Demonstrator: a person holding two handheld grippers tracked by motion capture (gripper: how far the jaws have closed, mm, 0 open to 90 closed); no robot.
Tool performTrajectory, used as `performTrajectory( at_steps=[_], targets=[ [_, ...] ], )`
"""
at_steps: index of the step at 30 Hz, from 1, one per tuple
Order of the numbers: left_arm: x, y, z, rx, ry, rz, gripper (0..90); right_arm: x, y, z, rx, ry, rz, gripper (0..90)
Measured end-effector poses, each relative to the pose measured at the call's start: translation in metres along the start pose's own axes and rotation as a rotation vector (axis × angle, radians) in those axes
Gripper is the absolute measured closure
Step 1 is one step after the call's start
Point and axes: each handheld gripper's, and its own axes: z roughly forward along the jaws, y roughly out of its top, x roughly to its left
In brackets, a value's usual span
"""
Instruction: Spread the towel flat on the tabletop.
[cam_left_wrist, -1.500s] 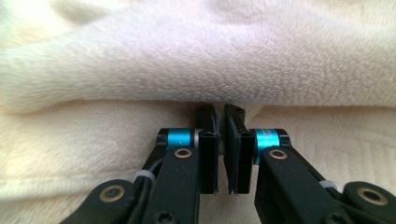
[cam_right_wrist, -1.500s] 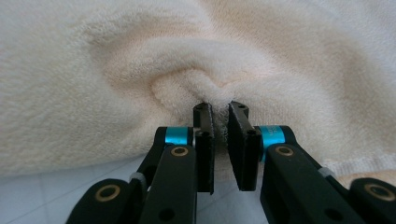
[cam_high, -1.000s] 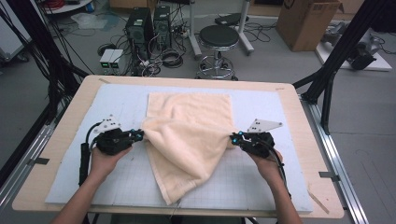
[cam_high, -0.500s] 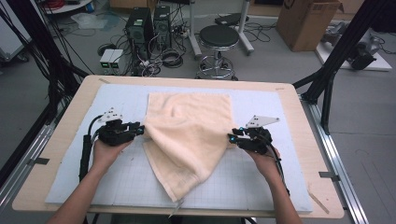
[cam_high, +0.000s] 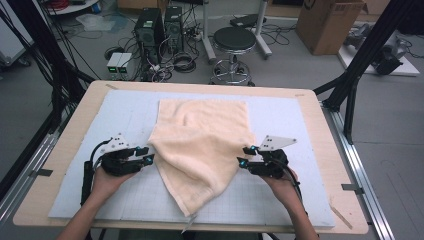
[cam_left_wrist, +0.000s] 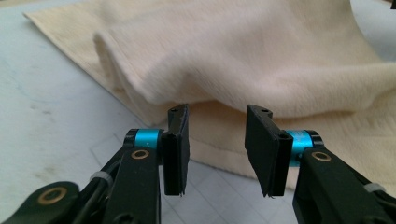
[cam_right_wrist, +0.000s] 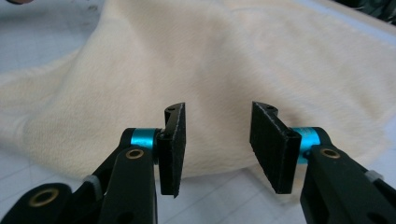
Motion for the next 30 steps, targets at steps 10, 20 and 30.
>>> performTrajectory(
  at_steps=[10,20,30],
  targets=[
    [0.003,-0.006,0.030,0.100,0.024,-0.016,63.3,0.005,-0.006,0.016,0.034,0.010,-0.013,53.9],
    [-0.004,-0.004,0.030,0.128,0.042,0.019,86.0,0.004,-0.008,0.016,0.014,0.004,-0.013,53.9],
    [-0.021,-0.015,-0.003,0.124,0.002,0.041,87.5,0.007,-0.007,0.015,0.013,0.016,-0.021,53.9]
  ],
)
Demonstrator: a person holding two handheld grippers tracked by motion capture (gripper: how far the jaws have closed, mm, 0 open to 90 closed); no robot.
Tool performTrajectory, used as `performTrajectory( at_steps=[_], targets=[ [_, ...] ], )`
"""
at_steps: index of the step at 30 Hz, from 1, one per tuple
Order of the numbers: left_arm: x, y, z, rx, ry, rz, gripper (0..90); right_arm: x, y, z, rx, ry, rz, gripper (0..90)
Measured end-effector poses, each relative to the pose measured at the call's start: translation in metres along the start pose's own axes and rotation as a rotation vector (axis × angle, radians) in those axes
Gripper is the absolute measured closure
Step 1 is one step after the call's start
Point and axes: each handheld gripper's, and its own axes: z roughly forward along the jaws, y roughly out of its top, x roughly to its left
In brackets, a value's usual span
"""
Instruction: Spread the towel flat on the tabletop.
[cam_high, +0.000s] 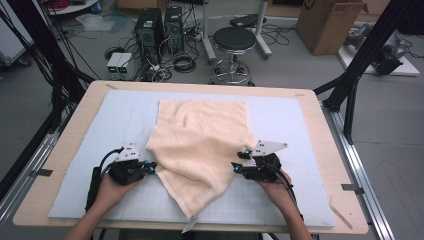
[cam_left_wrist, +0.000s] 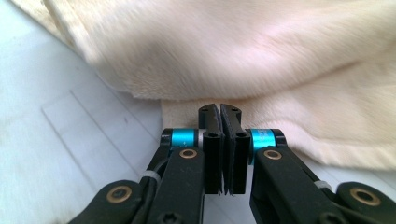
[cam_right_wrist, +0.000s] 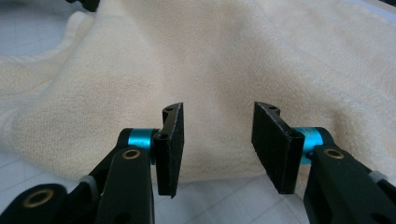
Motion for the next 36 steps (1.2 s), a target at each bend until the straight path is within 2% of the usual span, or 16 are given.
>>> performTrajectory(
  at_steps=[8,12,13,15,17,20,24,27,30,32,34,36],
  targets=[
    [-0.026,-0.025,-0.036,-0.041,-0.039,0.017,87.5,0.003,0.000,0.000,0.002,0.009,-0.009,53.9],
    [-0.042,-0.031,-0.049,-0.053,-0.083,0.024,87.5,0.005,-0.001,-0.002,-0.004,0.019,-0.011,53.4],
    [-0.046,-0.032,-0.053,-0.041,-0.096,0.047,87.4,0.005,-0.001,-0.002,-0.004,0.019,-0.014,53.3],
    [-0.053,-0.031,-0.057,-0.049,-0.128,0.059,86.7,0.006,-0.001,-0.003,-0.002,0.023,-0.006,53.3],
    [-0.056,-0.026,-0.059,-0.072,-0.136,0.089,80.4,0.006,-0.001,-0.002,-0.003,0.023,-0.008,53.2],
    [-0.051,-0.013,-0.054,-0.106,-0.134,0.106,74.3,0.007,-0.002,-0.001,0.002,0.027,-0.007,53.1],
    [-0.039,0.005,-0.034,-0.140,-0.128,0.119,66.5,0.007,-0.003,0.002,0.004,0.043,-0.006,53.1],
    [-0.029,0.013,-0.014,-0.158,-0.084,0.136,56.7,0.006,-0.006,0.005,0.006,0.070,0.001,53.4],
    [-0.020,0.014,0.001,-0.115,-0.080,0.127,51.2,0.007,-0.007,0.008,0.019,0.104,-0.014,53.7],
    [-0.013,0.013,0.011,-0.062,-0.081,0.123,50.8,0.008,-0.007,0.012,0.037,0.112,-0.024,53.7],
    [-0.009,0.011,0.016,-0.021,-0.090,0.102,55.7,0.009,-0.008,0.020,0.079,0.118,-0.041,54.2],
    [-0.009,0.010,0.020,0.018,-0.090,0.104,63.8,0.010,-0.009,0.026,0.113,0.119,-0.051,57.5]
  ],
)
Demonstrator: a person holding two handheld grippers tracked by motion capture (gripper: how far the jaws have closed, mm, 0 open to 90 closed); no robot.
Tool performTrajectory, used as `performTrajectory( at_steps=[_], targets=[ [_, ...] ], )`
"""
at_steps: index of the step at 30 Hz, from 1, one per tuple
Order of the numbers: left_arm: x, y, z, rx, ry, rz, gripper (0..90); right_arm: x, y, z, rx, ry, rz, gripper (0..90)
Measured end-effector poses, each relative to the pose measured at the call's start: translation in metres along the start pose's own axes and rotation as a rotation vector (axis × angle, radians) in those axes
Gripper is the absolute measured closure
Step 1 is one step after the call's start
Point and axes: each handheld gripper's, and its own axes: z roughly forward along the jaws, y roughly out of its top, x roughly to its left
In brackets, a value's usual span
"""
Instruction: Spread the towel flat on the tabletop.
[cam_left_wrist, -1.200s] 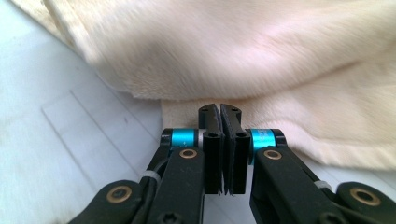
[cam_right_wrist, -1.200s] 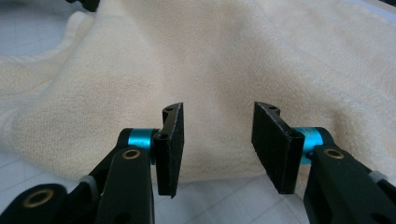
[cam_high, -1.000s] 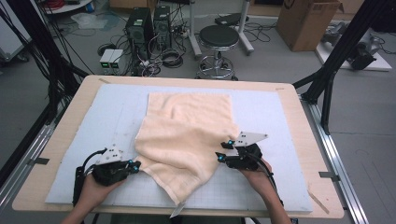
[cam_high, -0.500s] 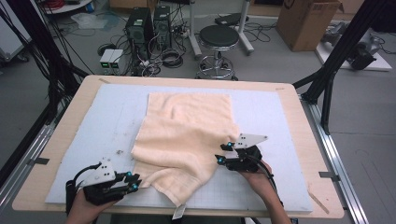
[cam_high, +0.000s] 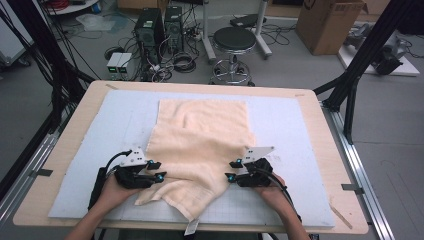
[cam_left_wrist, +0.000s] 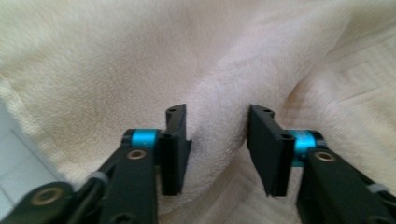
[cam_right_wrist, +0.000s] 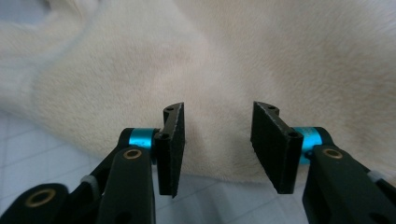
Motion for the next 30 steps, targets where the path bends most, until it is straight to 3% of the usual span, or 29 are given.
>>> performTrajectory(
  at_steps=[3,6,10,15,19,21,24,30],
  targets=[
    [-0.002,0.000,-0.003,-0.006,-0.001,0.003,78.2,0.000,0.000,0.003,0.008,0.004,-0.011,72.2],
    [-0.005,0.000,-0.009,-0.024,-0.015,0.006,83.1,0.000,0.000,0.000,0.015,0.023,-0.011,84.1],
    [-0.014,-0.002,-0.022,-0.051,-0.046,0.005,83.8,0.003,-0.001,-0.009,0.013,0.051,-0.010,85.7],
    [-0.027,0.001,-0.042,-0.094,-0.089,0.007,83.8,0.017,0.005,-0.035,-0.060,0.063,-0.054,85.9],
    [-0.034,0.008,-0.053,-0.132,-0.121,0.012,83.8,0.023,0.013,-0.056,-0.112,0.040,-0.076,85.9],
    [-0.033,0.010,-0.051,-0.129,-0.096,0.024,83.6,0.022,0.017,-0.059,-0.114,0.027,-0.078,85.8],
    [-0.024,0.010,-0.042,-0.128,-0.034,0.009,83.5,0.012,0.024,-0.050,-0.103,0.010,-0.068,85.7],
    [0.021,0.012,-0.012,-0.101,0.112,-0.113,83.5,-0.020,0.036,-0.007,-0.063,-0.021,0.016,85.5]
  ],
)
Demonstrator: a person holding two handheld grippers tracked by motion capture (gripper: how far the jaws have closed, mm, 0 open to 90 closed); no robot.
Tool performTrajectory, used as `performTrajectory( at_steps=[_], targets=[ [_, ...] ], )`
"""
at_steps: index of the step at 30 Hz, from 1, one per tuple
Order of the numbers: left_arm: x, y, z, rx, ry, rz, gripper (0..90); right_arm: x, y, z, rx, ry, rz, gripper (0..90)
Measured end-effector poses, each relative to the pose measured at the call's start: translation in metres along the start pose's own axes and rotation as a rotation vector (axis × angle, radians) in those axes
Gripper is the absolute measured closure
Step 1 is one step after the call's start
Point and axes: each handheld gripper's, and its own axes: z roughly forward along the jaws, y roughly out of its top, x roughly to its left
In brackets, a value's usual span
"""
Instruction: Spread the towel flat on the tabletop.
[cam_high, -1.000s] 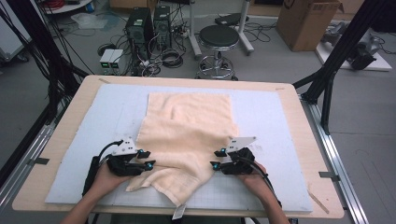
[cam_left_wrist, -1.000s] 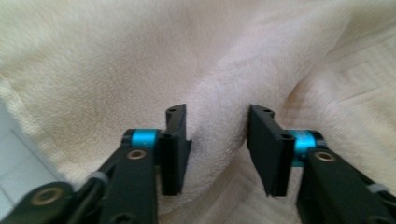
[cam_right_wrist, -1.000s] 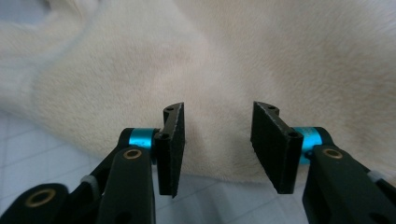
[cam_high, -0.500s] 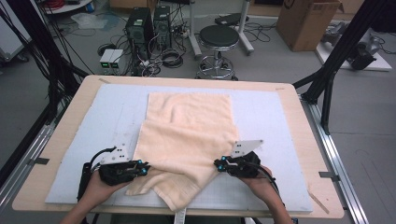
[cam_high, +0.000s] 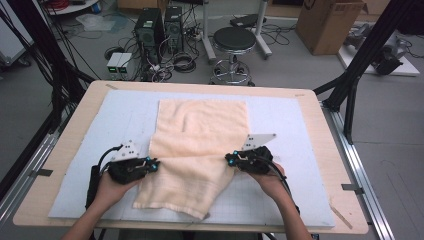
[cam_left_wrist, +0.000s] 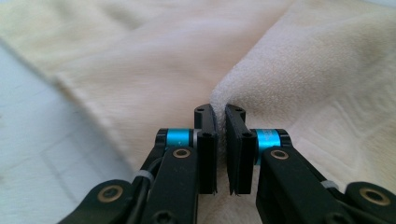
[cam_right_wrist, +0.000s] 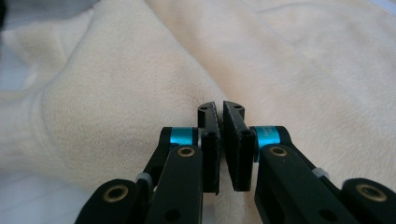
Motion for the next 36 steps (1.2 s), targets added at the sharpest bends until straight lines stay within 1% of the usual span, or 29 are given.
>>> performTrajectory(
  at_steps=[1,2,4,5,6,7,8,9,10,11,13,14,15,16,17,19,21,22,25,27,29,30,32,33,35,36],
  targets=[
    [0.006,0.001,0.005,0.005,0.021,-0.017,83.5,-0.005,0.002,0.007,0.012,-0.008,0.020,85.4],
    [0.012,0.001,0.009,0.004,0.033,-0.046,83.5,-0.011,0.005,0.014,0.017,-0.019,0.034,85.4],
    [0.020,-0.001,0.017,-0.001,0.061,-0.080,83.4,-0.019,0.010,0.027,0.020,-0.047,0.053,84.3],
    [0.024,-0.002,0.020,0.002,0.066,-0.093,83.3,-0.022,0.010,0.031,0.021,-0.057,0.063,82.6],
    [0.027,-0.003,0.022,-0.009,0.067,-0.117,83.3,-0.025,0.011,0.036,0.019,-0.060,0.072,80.2],
    [0.028,-0.003,0.023,-0.021,0.073,-0.135,83.3,-0.028,0.012,0.038,0.016,-0.059,0.084,75.1],
    [0.029,-0.003,0.022,-0.021,0.074,-0.134,83.3,-0.029,0.012,0.038,0.007,-0.066,0.092,71.4],
    [0.028,-0.003,0.022,-0.024,0.076,-0.134,83.3,-0.030,0.012,0.036,-0.002,-0.058,0.093,69.2],
    [0.028,-0.003,0.022,-0.020,0.078,-0.122,83.2,-0.029,0.012,0.033,-0.009,-0.049,0.097,66.7],
    [0.028,-0.003,0.021,-0.020,0.077,-0.122,83.2,-0.027,0.012,0.028,-0.016,-0.044,0.091,65.6],
    [0.028,-0.002,0.021,-0.018,0.078,-0.127,83.2,-0.022,0.012,0.017,-0.023,-0.049,0.073,64.5],
    [0.028,-0.002,0.021,-0.019,0.079,-0.126,83.2,-0.019,0.012,0.010,-0.041,-0.053,0.065,64.3],
    [0.027,-0.002,0.021,-0.018,0.081,-0.126,83.2,-0.017,0.010,0.005,-0.053,-0.044,0.066,64.1],
    [0.027,-0.002,0.021,-0.017,0.081,-0.126,83.1,-0.014,0.009,0.001,-0.060,-0.043,0.056,64.0],
    [0.027,-0.002,0.021,-0.014,0.080,-0.126,83.0,-0.012,0.008,-0.002,-0.054,-0.039,0.051,63.5],
    [0.027,-0.002,0.021,-0.014,0.079,-0.129,82.9,-0.005,0.002,-0.007,-0.064,-0.026,0.029,63.4],
    [0.027,-0.002,0.021,-0.012,0.078,-0.128,82.8,0.002,-0.003,-0.006,-0.049,-0.012,0.022,62.1],
    [0.027,-0.002,0.021,-0.013,0.076,-0.130,82.8,0.004,-0.005,-0.003,-0.035,-0.012,0.006,61.0],
    [0.027,-0.003,0.021,-0.009,0.070,-0.126,82.5,0.005,-0.008,0.011,0.007,0.009,0.012,58.6],
    [0.027,-0.003,0.021,-0.006,0.068,-0.118,82.4,0.007,-0.008,0.025,0.041,-0.019,-0.012,61.0],
    [0.027,-0.003,0.020,-0.001,0.064,-0.110,82.5,0.007,-0.008,0.036,0.077,-0.046,-0.040,71.2],
    [0.026,-0.003,0.019,-0.001,0.064,-0.108,82.5,0.007,-0.009,0.037,0.074,-0.052,-0.044,75.9],
    [0.024,-0.002,0.017,0.000,0.061,-0.102,82.5,0.003,-0.010,0.036,0.063,-0.036,-0.028,83.0],
    [0.023,-0.002,0.016,0.002,0.059,-0.096,82.5,0.001,-0.010,0.033,0.059,-0.017,-0.013,84.4],
    [0.019,-0.002,0.013,0.002,0.053,-0.080,82.5,0.000,-0.011,0.028,0.056,-0.001,-0.004,85.2],
    [0.017,-0.002,0.010,0.002,0.050,-0.069,82.6,0.002,-0.011,0.024,0.053,0.006,-0.014,85.4]
  ],
)
